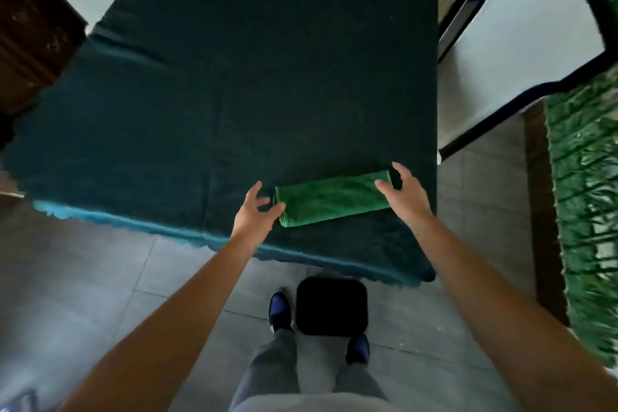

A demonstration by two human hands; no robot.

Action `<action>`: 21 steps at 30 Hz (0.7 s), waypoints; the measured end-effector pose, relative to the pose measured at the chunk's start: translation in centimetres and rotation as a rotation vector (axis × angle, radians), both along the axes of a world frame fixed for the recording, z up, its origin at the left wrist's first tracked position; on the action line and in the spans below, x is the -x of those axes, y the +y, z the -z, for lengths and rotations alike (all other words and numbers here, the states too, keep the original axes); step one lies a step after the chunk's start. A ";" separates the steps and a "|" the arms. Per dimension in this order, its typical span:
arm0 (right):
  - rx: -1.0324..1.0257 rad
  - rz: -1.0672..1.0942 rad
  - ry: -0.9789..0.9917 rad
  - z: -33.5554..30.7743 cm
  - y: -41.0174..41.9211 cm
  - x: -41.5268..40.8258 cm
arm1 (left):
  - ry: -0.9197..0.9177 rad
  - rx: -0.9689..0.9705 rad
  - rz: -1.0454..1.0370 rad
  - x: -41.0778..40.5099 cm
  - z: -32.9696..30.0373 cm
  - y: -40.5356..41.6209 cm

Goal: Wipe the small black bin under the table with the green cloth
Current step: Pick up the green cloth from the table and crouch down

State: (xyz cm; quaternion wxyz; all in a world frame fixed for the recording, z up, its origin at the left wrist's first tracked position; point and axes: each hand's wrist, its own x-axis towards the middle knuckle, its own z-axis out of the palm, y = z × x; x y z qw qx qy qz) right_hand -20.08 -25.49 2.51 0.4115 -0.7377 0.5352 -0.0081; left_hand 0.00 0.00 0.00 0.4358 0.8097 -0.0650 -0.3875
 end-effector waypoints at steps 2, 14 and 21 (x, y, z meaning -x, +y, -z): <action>0.026 0.031 0.030 0.3 0.2 -0.9 | -0.011 0.014 0.072 -0.2 -0.2 -0.6; -0.046 0.181 0.075 1.8 2.7 -3.0 | 0.152 -0.056 0.154 0.5 0.5 -3.1; -0.069 0.286 -0.149 0.6 2.3 -2.2 | 0.155 -0.056 0.150 -0.2 0.0 -2.5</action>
